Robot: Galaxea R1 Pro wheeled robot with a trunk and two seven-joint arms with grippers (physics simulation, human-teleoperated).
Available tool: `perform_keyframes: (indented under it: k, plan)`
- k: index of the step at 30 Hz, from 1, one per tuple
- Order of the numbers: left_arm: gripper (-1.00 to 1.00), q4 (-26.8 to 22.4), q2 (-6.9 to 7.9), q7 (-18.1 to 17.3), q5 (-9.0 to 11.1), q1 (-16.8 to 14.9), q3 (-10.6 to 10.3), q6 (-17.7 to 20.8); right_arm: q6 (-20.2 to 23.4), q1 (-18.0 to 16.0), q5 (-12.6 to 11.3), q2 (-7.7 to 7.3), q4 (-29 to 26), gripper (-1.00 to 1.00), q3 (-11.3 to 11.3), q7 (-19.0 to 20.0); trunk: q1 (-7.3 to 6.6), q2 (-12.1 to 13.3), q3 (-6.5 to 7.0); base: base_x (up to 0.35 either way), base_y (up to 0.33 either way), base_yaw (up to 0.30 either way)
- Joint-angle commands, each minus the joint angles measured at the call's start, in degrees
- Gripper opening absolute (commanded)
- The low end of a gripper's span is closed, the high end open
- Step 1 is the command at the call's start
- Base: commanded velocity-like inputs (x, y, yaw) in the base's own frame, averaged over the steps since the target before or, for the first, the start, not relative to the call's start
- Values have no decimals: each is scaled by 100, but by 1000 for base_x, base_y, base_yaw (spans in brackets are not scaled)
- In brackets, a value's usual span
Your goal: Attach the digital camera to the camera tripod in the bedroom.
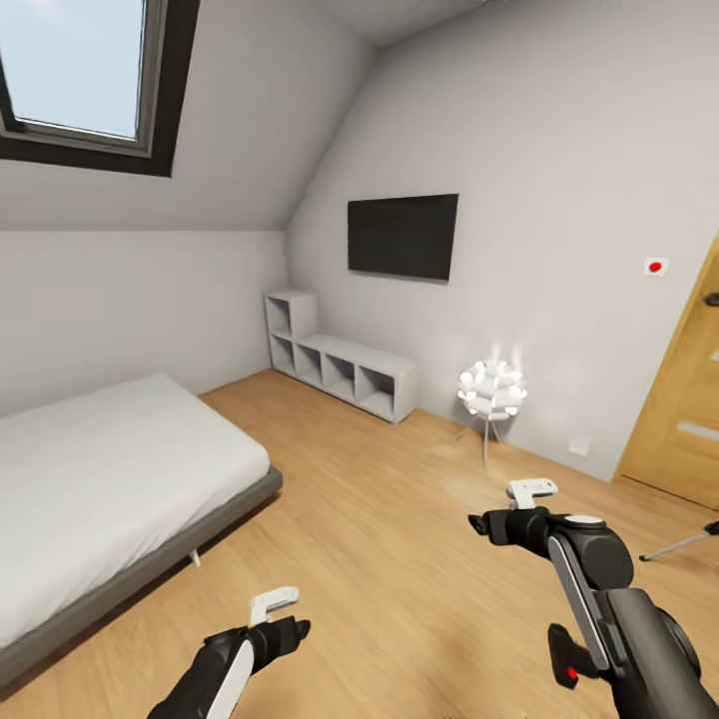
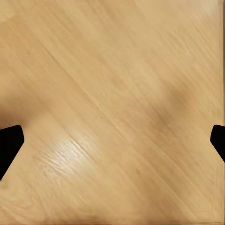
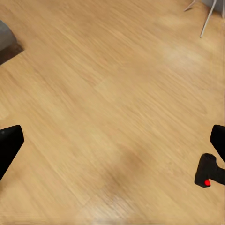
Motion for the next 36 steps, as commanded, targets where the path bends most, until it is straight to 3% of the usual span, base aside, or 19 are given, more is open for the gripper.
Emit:
perform_keyframes:
  k: [1, 8, 36]
  plan:
    - [100, -9, -2, -2, 34, 4, 18, 35, 21, -5, 3, -26, -3, 100, -2, 90, 0, -4, -6, 0, 0, -266]
    - [100, 0, 2, -3, 36, 27, 19, 34, 6, -4, 5, -172, -4, 100, -2, 334, 0, -4, -6, 0, 0, -266]
    - [100, 8, 11, 9, 28, 81, 23, 34, 4, 12, 4, -196, -4, 100, 12, 380, 0, -4, -6, 6, -1, -261]
